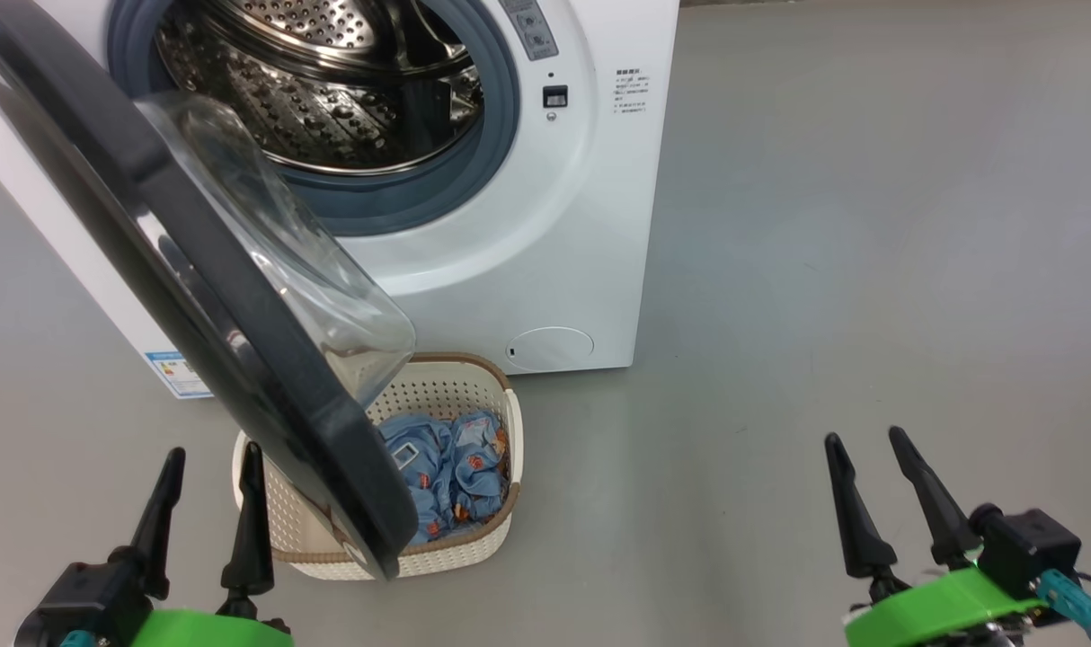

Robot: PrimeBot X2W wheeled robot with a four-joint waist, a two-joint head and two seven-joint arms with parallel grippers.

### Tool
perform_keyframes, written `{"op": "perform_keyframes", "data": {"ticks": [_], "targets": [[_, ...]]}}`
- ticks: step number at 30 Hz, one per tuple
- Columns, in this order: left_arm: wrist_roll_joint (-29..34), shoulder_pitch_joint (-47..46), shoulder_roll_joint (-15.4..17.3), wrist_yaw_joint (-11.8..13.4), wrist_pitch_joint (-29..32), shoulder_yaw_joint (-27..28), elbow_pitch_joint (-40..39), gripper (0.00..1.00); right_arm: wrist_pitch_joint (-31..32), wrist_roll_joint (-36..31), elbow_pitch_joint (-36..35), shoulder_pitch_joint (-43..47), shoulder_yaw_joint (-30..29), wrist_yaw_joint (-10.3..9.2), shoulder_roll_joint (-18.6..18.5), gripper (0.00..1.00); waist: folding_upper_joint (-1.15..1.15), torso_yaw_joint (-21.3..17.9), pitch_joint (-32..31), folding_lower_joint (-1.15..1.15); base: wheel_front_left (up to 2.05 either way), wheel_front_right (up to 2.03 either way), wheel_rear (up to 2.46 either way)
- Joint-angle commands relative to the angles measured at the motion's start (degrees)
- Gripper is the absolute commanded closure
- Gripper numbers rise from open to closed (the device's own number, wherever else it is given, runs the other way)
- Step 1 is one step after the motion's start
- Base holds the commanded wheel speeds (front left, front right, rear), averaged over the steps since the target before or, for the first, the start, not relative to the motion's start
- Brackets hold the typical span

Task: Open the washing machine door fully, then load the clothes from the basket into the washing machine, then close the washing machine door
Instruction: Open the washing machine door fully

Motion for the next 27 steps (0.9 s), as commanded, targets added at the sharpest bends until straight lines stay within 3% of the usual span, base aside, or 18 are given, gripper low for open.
{"op": "perform_keyframes", "data": {"ticks": [1,11,27], "targets": [[0.49,-0.4,0.4,-0.13,-0.36,1.95,-1.54,0.0,-0.68,-1.23,-2.21,0.6,0.71,0.09,0.12,0.0,0.0,0.15,-0.07,0.0,0.0,0.0,0.0],[0.95,-0.09,-0.08,-0.13,-0.36,1.44,-1.07,0.0,-0.69,-7.48,-4.86,2.31,-0.97,0.09,0.57,0.0,0.0,-0.08,-0.22,0.0,0.0,0.0,0.0],[1.71,-0.67,0.72,-0.13,-0.36,0.91,0.16,0.0,-0.69,-8.3,-3.8,2.09,-1.39,0.09,0.6,0.0,0.0,0.86,-0.28,0.0,0.0,0.0,0.0]]}}
